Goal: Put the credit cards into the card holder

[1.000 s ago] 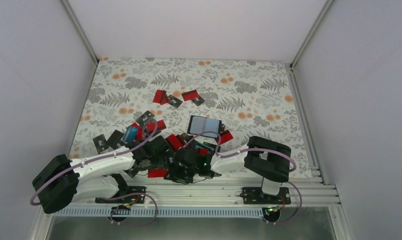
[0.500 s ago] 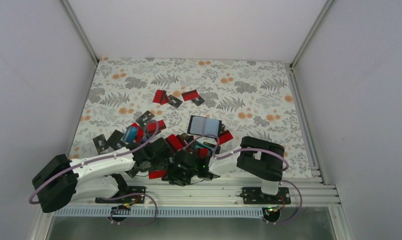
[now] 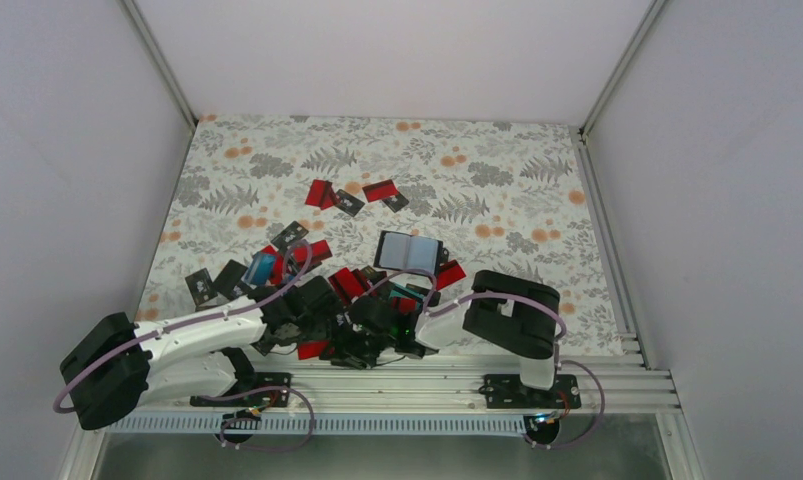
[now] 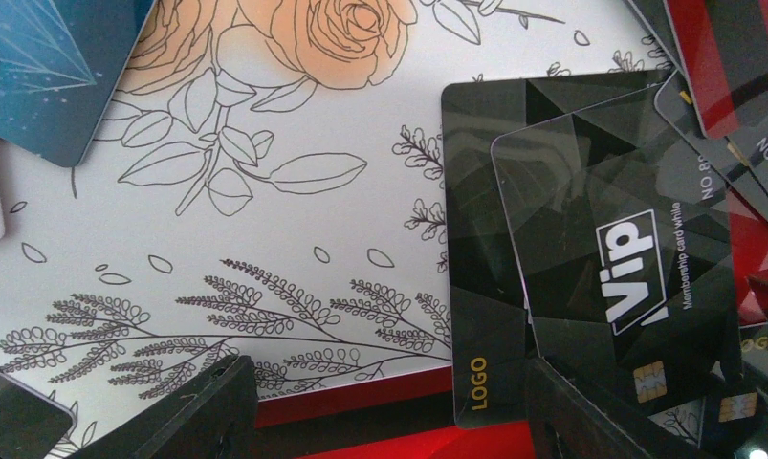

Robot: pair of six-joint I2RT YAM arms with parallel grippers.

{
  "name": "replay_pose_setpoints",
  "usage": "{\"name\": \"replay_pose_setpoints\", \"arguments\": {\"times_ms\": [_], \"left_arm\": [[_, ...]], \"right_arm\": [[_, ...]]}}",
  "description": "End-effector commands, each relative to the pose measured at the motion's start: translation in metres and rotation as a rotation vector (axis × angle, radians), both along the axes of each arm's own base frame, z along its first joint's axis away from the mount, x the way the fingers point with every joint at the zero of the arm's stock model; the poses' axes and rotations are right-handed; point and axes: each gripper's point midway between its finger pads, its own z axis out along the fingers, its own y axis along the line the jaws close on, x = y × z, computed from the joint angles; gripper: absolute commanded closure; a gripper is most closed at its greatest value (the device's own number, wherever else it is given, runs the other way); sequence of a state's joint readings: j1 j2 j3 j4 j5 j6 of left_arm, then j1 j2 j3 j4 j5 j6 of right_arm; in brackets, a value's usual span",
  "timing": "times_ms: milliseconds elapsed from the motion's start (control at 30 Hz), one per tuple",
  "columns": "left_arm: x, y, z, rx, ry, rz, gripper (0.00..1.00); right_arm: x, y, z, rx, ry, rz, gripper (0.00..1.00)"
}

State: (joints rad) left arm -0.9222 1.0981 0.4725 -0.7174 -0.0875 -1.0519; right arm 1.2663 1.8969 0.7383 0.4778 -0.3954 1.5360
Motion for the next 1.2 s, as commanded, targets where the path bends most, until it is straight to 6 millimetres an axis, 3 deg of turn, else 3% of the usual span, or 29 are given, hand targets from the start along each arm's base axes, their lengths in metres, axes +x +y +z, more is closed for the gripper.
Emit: {"name": "replay_pose_setpoints", "arguments": {"times_ms": [0, 167, 333, 500, 700, 933, 1167], "left_arm": [[-0.015, -0.026, -0.001, -0.126, 0.066, -0.064, 0.29], [-0.017, -0.029, -0.004, -0.142, 0.074, -0.079, 0.30], [-0.020, -0.029, -0.010, -0.139, 0.088, -0.085, 0.31], [-0.018, -0.038, -0.002, -0.178, 0.080, -0.090, 0.34], [-0.025, -0.057, 0.004, -0.252, 0.076, -0.127, 0.34], [-0.031, -0.071, -0.006, -0.250, 0.105, -0.174, 0.34], [-0.030, -0.089, 0.004, -0.269, 0.098, -0.223, 0.34]], "right_arm": [[0.054, 0.014, 0.010, 0.084, -0.080, -0.141, 0.65], [0.059, 0.018, 0.009, 0.105, -0.069, -0.132, 0.70], [0.063, 0.029, 0.021, 0.137, -0.117, -0.091, 0.73], [0.065, 0.029, 0.024, 0.139, -0.124, -0.082, 0.74], [0.054, 0.003, 0.020, -0.002, -0.113, -0.090, 0.72], [0.035, -0.025, -0.006, -0.094, -0.076, -0.123, 0.68], [0.034, -0.025, -0.010, -0.087, -0.072, -0.144, 0.67]]}}
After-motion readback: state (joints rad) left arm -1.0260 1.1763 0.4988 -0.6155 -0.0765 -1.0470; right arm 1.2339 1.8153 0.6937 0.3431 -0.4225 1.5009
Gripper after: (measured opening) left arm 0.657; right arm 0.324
